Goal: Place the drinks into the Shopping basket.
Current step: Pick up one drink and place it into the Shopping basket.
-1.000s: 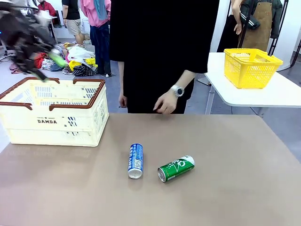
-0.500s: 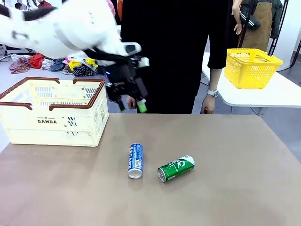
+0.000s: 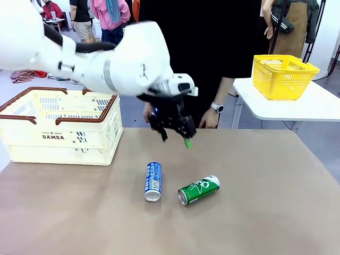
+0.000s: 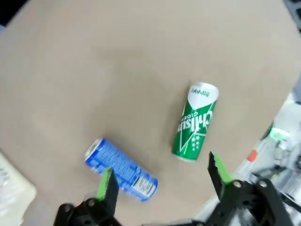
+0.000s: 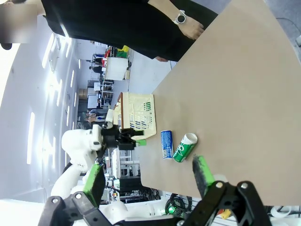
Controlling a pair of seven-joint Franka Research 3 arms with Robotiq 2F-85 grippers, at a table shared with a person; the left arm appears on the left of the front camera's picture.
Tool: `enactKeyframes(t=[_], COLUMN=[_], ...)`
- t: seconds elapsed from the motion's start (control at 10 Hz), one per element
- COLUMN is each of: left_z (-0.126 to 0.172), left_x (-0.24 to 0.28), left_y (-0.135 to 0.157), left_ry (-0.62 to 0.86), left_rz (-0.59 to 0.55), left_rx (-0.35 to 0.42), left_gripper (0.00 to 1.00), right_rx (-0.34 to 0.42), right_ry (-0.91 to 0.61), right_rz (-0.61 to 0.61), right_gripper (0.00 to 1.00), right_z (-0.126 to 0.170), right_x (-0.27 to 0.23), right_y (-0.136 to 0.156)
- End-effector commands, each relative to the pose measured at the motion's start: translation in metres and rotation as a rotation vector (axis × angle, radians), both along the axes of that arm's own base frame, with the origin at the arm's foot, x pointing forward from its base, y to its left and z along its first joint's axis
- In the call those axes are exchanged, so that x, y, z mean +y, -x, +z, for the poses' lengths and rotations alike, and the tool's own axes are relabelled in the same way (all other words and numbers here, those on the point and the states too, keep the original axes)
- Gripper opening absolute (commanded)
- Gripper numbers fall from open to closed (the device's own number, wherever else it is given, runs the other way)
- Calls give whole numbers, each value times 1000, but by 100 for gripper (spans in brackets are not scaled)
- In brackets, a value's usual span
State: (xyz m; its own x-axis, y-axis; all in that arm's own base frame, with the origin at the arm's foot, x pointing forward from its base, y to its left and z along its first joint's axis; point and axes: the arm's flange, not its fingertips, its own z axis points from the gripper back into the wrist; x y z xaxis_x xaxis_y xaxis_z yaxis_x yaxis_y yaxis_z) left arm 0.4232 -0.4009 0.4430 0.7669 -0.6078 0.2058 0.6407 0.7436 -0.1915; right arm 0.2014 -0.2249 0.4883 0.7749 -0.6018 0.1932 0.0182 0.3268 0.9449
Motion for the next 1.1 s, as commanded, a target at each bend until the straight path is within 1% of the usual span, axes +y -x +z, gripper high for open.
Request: enactKeyframes(t=[0.0,0.2,0.3,0.4,0.9,1.0], left_z=[-25,-32,-30,-37,-37,-38], left_x=[0,-11,-13,-26,-26,-25], left_y=[39,60,58,54,54,54], left_ry=[1,49,41,11,11,20], left_rz=[-132,-176,-217,-147,-147,-162], left_rx=[-27,18,56,3,3,18], left_gripper=[100,100,100,100,100,100], right_rx=[-41,-41,-41,-41,-41,-41], right_ry=[-8,-8,-8,-8,-8,-8], right_rz=[2,2,2,2,2,2], right_gripper=[100,100,100,100,100,100], right_z=[2,2,2,2,2,2], right_x=[-1,-1,-1,-1,-1,-1], right_y=[-3,-3,-3,-3,-3,-3])
